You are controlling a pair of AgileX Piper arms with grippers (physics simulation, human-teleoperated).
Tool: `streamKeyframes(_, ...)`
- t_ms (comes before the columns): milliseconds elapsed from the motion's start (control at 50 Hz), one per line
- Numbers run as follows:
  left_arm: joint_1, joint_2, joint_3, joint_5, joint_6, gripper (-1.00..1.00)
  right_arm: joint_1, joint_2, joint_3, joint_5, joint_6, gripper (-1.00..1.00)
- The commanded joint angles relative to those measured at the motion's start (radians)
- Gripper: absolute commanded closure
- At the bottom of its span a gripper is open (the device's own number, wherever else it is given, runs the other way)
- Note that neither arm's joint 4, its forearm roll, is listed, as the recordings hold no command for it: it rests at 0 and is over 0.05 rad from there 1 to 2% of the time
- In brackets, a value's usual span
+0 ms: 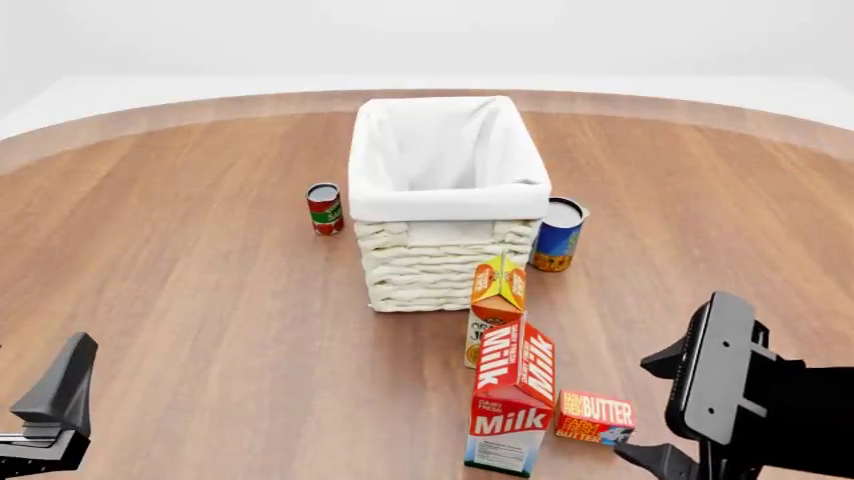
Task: Pick up the butter and put it in the basket.
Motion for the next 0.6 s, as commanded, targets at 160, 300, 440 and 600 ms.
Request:
streamKeyframes(160, 0.000, 0.000, 0.000, 0.000, 0.000, -1.00, -0.025, 0.043, 0.079, -0.081, -0.026, -1.00)
streamKeyframes(300, 0.000, 0.000, 0.000, 0.000, 0.000, -1.00, -0.032, 0.071, 0.079, -0.113, -0.030, -1.00)
streamKeyframes(440, 0.000, 0.000, 0.000, 0.000, 0.000, -1.00, -0.047, 0.125, 0.108, -0.182, -0.037, -1.00)
streamKeyframes(600, 0.000, 0.000, 0.000, 0.000, 0.000, -1.00, -0.053, 0.171, 0.133, -0.242, -0.035, -1.00)
